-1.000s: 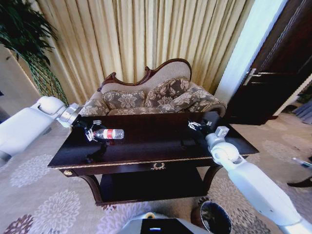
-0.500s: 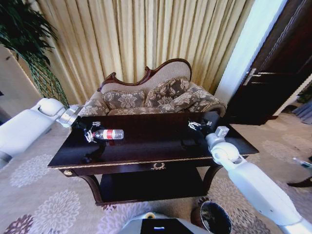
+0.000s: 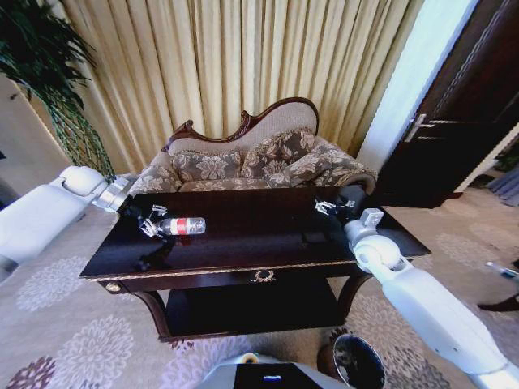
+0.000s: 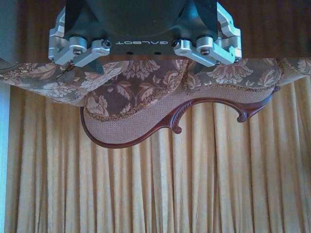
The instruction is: Move to the front of the table and place the trash on the table into the trash bin.
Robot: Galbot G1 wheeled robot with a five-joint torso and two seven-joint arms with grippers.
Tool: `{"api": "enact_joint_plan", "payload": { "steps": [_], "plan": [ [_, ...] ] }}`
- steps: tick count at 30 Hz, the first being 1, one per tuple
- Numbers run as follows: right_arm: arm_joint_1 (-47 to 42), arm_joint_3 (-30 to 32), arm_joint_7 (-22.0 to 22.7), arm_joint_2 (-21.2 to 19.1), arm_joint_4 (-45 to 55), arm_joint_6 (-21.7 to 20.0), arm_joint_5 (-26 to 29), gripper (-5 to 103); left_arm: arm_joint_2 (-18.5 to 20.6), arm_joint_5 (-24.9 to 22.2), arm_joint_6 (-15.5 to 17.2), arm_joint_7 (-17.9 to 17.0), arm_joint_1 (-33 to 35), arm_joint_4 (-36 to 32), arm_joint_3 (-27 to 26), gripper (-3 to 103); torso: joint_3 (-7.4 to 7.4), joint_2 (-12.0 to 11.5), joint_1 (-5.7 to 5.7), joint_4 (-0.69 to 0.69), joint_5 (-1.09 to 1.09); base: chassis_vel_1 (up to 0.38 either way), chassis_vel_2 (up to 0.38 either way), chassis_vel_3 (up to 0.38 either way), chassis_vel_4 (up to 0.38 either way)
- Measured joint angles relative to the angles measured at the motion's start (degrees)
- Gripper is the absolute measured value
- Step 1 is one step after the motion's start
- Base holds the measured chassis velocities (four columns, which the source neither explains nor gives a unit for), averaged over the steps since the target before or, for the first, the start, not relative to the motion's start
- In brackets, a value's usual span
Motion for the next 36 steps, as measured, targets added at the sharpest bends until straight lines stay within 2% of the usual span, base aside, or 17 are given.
{"api": "enact_joint_plan", "payload": {
  "steps": [10, 17, 19, 20, 22, 23, 24, 26, 27, 28, 29, 30, 31, 33, 34, 35, 36],
  "plan": [
    [0.41, 0.37, 0.14, -0.5, 0.03, 0.0, 0.17, 100, 0.16, -1.15, -0.12, 0.01, 0.94, -1.01, -0.82, 34, 0.0, 0.0, 0.0, 0.0, 0.0, 0.0, 0.0, 0.0, 0.0],
    [0.94, 0.11, 1.94, -0.81, 0.57, 0.17, 0.15, 100, -0.48, -1.69, 0.52, -1.47, 2.65, -2.22, -2.88, 33, 0.0, 0.0, 0.0, 0.0, -0.01, 0.0, 0.0, 0.0, 0.0],
    [1.28, -0.42, 2.63, -1.14, 1.01, 0.24, 0.14, 100, -1.1, -1.66, 1.4, -4.63, 3.84, -2.88, -4.78, 33, 0.0, 0.0, 0.0, 0.0, -0.01, 0.0, 0.0, 0.0, 0.0],
    [1.36, -0.5, 2.63, -1.31, 1.18, 0.24, 0.14, 100, -1.16, -2.44, 2.52, -9.1, 4.7, -4.0, -5.8, 33, 0.0, 0.0, 0.0, 0.0, 0.0, 0.0, 0.0, 0.0, 0.0],
    [1.39, -0.54, 2.61, -1.37, 1.24, 0.24, 0.12, 100, -1.09, -3.21, 3.18, -11.94, 5.04, -4.65, -6.04, 33, 0.0, 0.0, 0.0, 0.0, 0.0, 0.0, 0.0, 0.0, 0.0],
    [1.43, -0.63, 2.51, -1.51, 1.3, 0.24, -0.05, 100, -0.99, -4.99, 4.89, -17.7, 5.5, -5.8, -6.61, 33, 0.0, 0.0, 0.0, 0.0, -0.01, 0.0, 0.0, 0.0, 0.0],
    [1.43, -0.63, 2.51, -1.51, 1.3, 0.24, -0.05, 100, -0.99, -4.99, 4.89, -17.7, 5.5, -5.8, -6.61, 33, 0.0, 0.0, 0.0, 0.0, -0.01, 0.0, 0.0, 0.0, 0.0],
    [1.44, -0.68, 1.95, -1.73, 1.61, 0.22, -0.11, 100, -1.26, -6.91, 6.54, -24.75, 5.44, -6.52, -7.29, 33, 0.0, 0.0, 0.0, 0.01, 0.01, 0.0, 0.0, 0.0, 0.0],
    [1.44, -0.68, 1.95, -1.73, 1.61, 0.22, -0.11, 100, -1.26, -6.91, 6.54, -24.75, 5.44, -6.52, -7.29, 33, 0.0, 0.0, 0.0, 0.01, 0.01, 0.0, 0.0, 0.0, 0.0],
    [1.43, -0.7, 1.76, -1.92, 1.91, 0.16, -0.06, 100, -1.38, -8.13, 7.39, -28.45, 5.15, -6.85, -7.37, 33, 0.0, 0.0, 0.0, 0.0, -0.01, 0.0, 0.0, 0.0, 0.0],
    [1.42, -0.69, 1.66, -2.18, 2.29, 0.08, 0.03, 100, -1.39, -11.48, 8.88, -36.65, 4.5, -7.94, -7.37, 33, 0.0, 0.0, 0.0, -0.01, 0.0, 0.0, 0.0, 0.0, 0.0],
    [1.42, -0.69, 1.66, -2.18, 2.29, 0.08, 0.03, 100, -1.39, -11.48, 8.88, -36.65, 4.5, -7.94, -7.37, 33, 0.0, 0.0, 0.0, -0.01, 0.0, 0.0, 0.0, 0.0, 0.0],
    [1.44, -0.62, 1.65, -2.3, 2.47, 0.04, 0.03, 100, -1.27, -13.34, 9.73, -41.52, 4.26, -8.91, -7.42, 33, 0.0, 0.0, 0.0, -0.01, 0.01, 0.0, 0.0, 0.0, 0.0],
    [1.46, -0.56, 1.69, -2.36, 2.56, 0.02, 0.03, 100, -1.21, -13.99, 9.98, -43.46, 4.24, -9.34, -7.5, 33, 0.0, 0.0, 0.0, -0.01, 0.01, 0.0, 0.0, 0.0, 0.0],
    [1.64, -0.38, 2.05, -2.54, 2.89, -0.1, -0.04, 100, -1.03, -15.68, 10.09, -51.14, 4.65, -11.1, -8.07, 33, 0.0, 0.0, 0.0, 0.0, 0.01, 0.0, 0.0, 0.0, 0.0],
    [1.67, -0.38, 2.37, -2.7, 3.06, -0.16, -0.29, 100, -1.0, -15.85, 9.8, -54.13, 5.04, -11.84, -8.37, 33, 0.0, 0.0, 0.0, 0.01, 0.01, 0.0, 0.0, 0.0, 0.0],
    [1.55, -0.5, 2.69, -3.28, 3.5, -0.2, -1.3, 100, -0.97, -16.62, 9.08, -60.03, 6.44, -13.8, -9.54, 33, 0.0, 0.0, 0.0, 0.01, -0.01, 0.0, 0.0, 0.0, 0.0]
  ]
}}
